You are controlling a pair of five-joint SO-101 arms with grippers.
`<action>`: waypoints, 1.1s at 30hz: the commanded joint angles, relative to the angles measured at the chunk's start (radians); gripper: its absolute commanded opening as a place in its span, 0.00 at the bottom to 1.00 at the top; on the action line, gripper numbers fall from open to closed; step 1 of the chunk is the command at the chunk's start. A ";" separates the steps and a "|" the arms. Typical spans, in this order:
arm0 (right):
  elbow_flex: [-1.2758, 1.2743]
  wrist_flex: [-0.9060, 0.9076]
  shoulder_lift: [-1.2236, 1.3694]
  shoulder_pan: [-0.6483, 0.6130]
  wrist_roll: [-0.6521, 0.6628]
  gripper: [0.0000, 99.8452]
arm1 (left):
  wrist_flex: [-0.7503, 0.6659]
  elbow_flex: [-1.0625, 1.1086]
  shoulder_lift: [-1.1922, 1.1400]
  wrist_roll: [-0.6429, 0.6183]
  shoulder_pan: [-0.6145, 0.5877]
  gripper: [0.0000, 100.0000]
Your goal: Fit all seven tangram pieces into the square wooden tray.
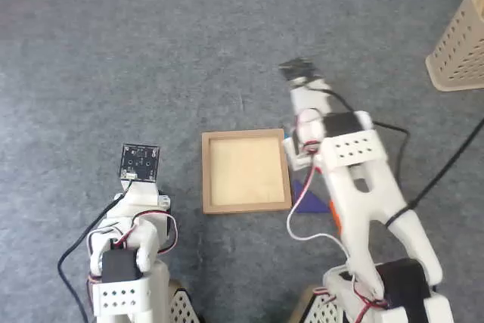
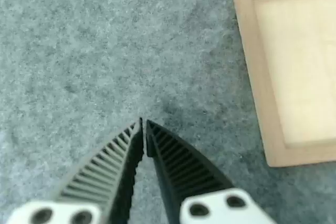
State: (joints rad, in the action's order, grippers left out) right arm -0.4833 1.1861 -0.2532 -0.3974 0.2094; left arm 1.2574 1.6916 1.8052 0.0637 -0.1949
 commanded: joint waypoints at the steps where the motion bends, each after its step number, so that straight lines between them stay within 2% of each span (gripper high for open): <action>1: 0.157 0.047 0.077 -0.136 0.103 0.10 | 0.006 -0.007 0.018 0.005 0.000 0.01; 6: 0.301 0.053 0.269 -0.248 0.295 0.10 | 0.006 -0.007 0.018 0.005 0.000 0.01; 11: 0.374 0.053 0.378 -0.318 0.598 0.10 | 0.006 -0.007 0.018 0.005 0.000 0.01; 19: 0.384 0.042 0.481 -0.329 0.824 0.10 | 0.006 -0.007 0.018 0.005 0.000 0.01; 22: 0.385 0.001 0.536 -0.329 0.852 0.10 | 0.006 -0.007 0.018 0.005 0.000 0.01; 27: 0.387 -0.113 0.572 -0.325 0.804 0.11 | 0.006 -0.007 0.018 0.005 0.000 0.01; 33: 0.456 -0.101 0.572 -0.277 0.755 0.30 | 0.006 -0.007 0.018 0.005 0.000 0.01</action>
State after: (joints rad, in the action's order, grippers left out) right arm -0.1181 1.1047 0.3437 -0.7181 1.0058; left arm 1.2574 1.6916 1.8052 0.0637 -0.1949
